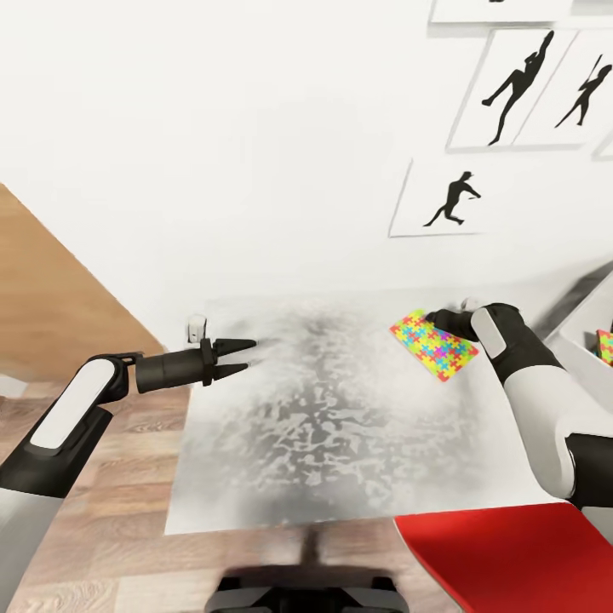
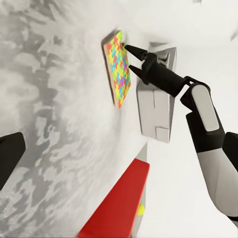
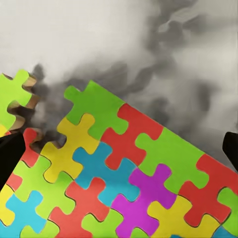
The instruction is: Put all the toys in the child's room - the three board games (two on the bed and one on the table), the two jigsaw puzzles on the table, and the tennis ball on the table - inside the toy box on the table in the child's room.
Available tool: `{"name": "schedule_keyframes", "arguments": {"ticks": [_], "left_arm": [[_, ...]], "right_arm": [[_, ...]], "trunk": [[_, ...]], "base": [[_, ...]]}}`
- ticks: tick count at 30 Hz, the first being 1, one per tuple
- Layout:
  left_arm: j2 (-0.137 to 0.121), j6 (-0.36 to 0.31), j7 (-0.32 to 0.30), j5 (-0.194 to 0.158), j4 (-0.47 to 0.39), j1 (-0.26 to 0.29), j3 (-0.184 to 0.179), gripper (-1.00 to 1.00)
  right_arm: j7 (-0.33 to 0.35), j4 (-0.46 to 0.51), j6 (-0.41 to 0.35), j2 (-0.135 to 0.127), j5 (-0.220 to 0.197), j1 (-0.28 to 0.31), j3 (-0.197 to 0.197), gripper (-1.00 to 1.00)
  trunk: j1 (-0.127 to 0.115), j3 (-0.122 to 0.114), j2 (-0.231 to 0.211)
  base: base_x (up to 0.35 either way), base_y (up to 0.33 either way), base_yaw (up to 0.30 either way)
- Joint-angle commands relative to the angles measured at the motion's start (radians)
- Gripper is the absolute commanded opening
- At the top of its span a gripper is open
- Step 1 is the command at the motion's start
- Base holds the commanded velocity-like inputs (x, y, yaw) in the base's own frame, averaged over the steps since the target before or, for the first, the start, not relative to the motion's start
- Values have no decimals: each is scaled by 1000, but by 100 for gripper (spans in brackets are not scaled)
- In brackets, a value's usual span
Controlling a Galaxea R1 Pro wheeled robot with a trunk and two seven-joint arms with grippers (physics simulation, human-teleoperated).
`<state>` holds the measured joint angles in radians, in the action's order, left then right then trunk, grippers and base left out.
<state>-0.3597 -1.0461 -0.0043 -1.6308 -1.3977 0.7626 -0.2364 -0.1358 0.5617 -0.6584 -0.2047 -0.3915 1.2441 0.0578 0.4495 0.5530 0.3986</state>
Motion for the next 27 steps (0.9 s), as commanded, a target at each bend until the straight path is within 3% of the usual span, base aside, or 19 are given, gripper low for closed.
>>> {"name": "schedule_keyframes", "arguments": {"ticks": [1, 27], "left_arm": [[-1, -1, 0, -1, 0, 1, -1, 100], [-1, -1, -1, -1, 0, 1, 0, 100]], "right_arm": [[-7, -34, -3, 1, -23, 0, 1, 100], [28, -34, -3, -4, -22, -2, 0, 100]], "trunk": [[0, 2, 1], [0, 2, 1]], "base": [[-157, 252, 0], [-140, 262, 0]]}}
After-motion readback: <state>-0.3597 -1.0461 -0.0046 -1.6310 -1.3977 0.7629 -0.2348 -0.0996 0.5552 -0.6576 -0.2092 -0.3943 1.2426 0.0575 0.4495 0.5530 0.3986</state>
